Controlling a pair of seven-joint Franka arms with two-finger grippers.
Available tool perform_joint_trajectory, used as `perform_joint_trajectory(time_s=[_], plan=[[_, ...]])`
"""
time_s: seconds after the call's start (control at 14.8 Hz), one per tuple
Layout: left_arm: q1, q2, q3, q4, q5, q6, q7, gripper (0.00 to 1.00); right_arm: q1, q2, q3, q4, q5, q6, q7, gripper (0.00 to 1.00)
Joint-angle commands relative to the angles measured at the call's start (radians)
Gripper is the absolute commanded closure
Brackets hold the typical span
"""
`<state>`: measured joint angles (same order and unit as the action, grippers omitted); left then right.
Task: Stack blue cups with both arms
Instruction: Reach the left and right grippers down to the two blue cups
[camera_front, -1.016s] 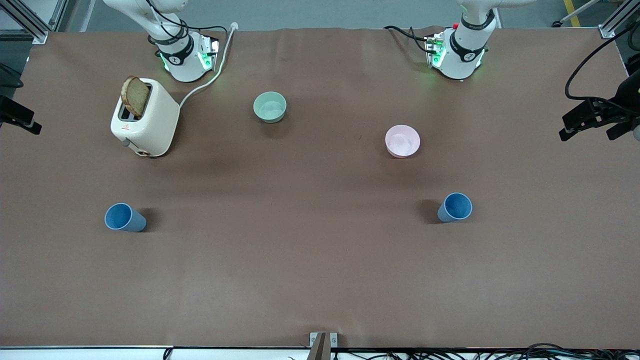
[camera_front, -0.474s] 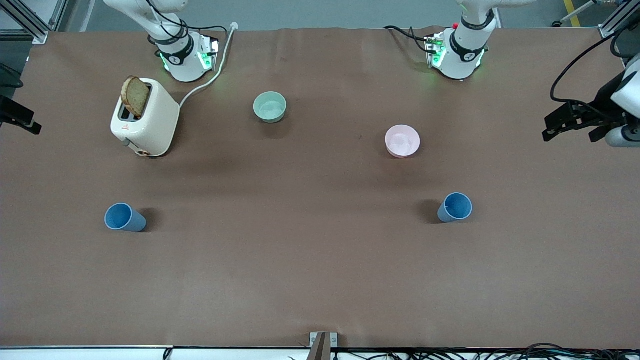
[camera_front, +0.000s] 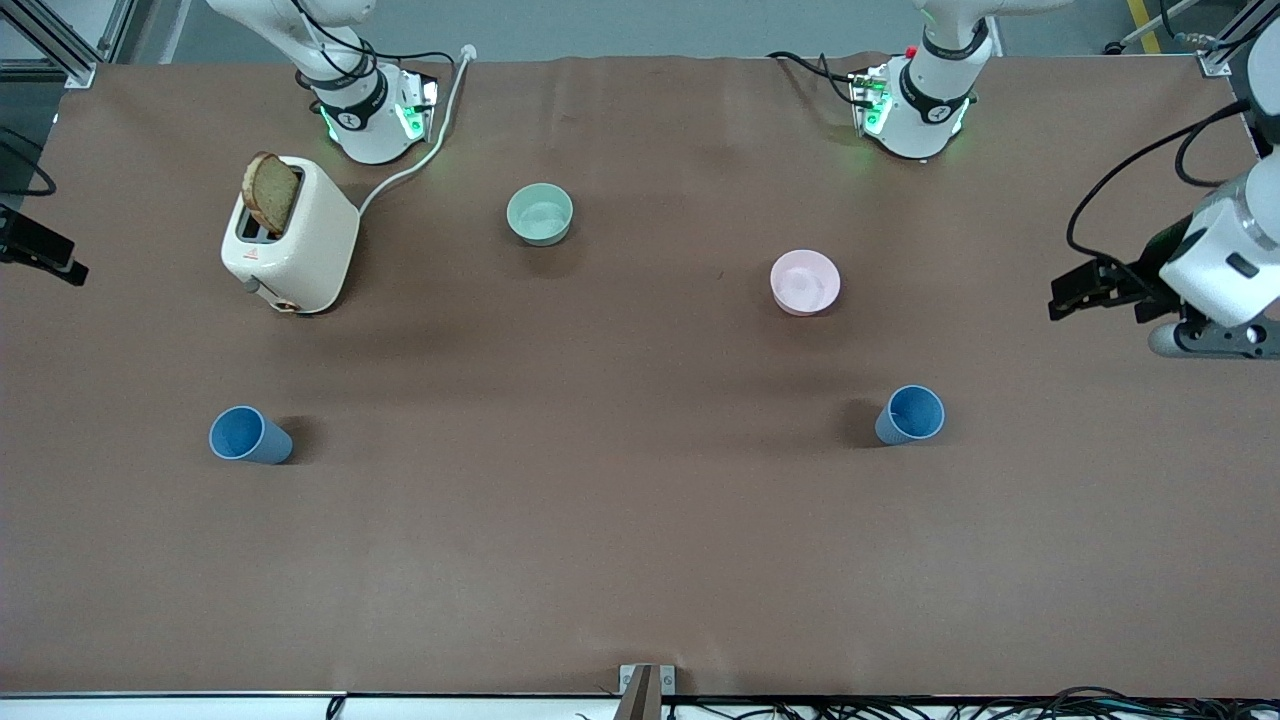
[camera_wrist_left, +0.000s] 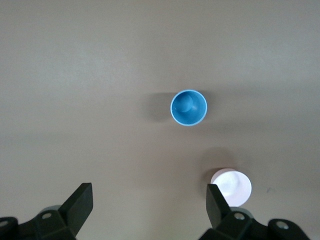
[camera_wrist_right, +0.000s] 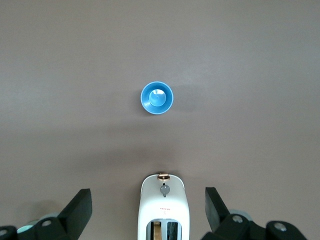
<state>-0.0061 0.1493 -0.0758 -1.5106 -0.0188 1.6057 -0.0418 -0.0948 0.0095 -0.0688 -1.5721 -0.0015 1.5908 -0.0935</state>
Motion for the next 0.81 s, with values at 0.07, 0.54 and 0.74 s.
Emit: perform_joint_trajectory(time_s=[0.07, 0.54, 0.74], plan=[[-0.006, 0.104, -0.002, 0.001, 0.0, 0.054, 0.002, 0.0, -0.032, 0.016, 0.007, -0.095, 0.005, 0.128, 0.003, 0.0], [-0.009, 0.202, -0.002, -0.23, 0.0, 0.396, -0.009, 0.0, -0.042, 0.188, 0.007, -0.186, 0.005, 0.428, 0.008, 0.0], [-0.028, 0.265, -0.004, -0.281, 0.002, 0.488, -0.015, 0.0, -0.043, 0.285, 0.007, -0.187, 0.006, 0.52, 0.012, 0.0]])
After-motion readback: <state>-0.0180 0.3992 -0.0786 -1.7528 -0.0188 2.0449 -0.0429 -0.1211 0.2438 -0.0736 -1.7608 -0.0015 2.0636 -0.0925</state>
